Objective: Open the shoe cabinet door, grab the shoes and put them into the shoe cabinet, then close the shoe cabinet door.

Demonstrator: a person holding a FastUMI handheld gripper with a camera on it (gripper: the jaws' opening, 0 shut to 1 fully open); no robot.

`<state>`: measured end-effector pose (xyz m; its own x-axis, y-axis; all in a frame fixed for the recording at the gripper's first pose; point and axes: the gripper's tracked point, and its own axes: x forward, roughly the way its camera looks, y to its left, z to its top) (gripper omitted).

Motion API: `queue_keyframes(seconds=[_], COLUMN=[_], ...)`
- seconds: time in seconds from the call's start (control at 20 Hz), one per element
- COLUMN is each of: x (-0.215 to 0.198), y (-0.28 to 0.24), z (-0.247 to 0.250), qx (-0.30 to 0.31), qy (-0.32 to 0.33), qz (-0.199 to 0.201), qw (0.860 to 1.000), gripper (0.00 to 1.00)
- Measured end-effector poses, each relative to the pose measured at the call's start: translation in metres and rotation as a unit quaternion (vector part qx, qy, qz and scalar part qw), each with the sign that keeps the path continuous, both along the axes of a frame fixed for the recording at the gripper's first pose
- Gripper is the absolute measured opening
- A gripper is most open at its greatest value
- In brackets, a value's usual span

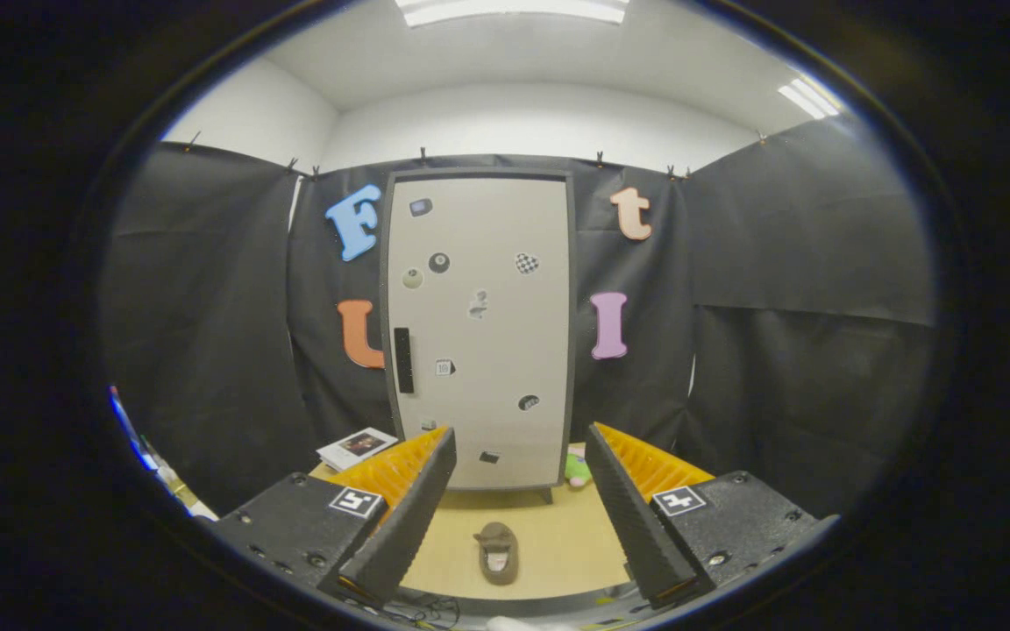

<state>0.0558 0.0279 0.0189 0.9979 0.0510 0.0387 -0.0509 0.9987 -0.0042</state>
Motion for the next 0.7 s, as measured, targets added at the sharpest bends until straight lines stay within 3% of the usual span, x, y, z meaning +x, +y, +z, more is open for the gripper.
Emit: queue_keyframes(seconds=[0.3, 0.7], x=[0.082, 0.23], y=[0.07, 0.166], z=[0.003, -0.006], qx=[-0.013, 0.0], qy=[0.002, 0.021], qz=[0.06, 0.111], qw=[0.998, 0.994], gripper=[0.97, 0.97])
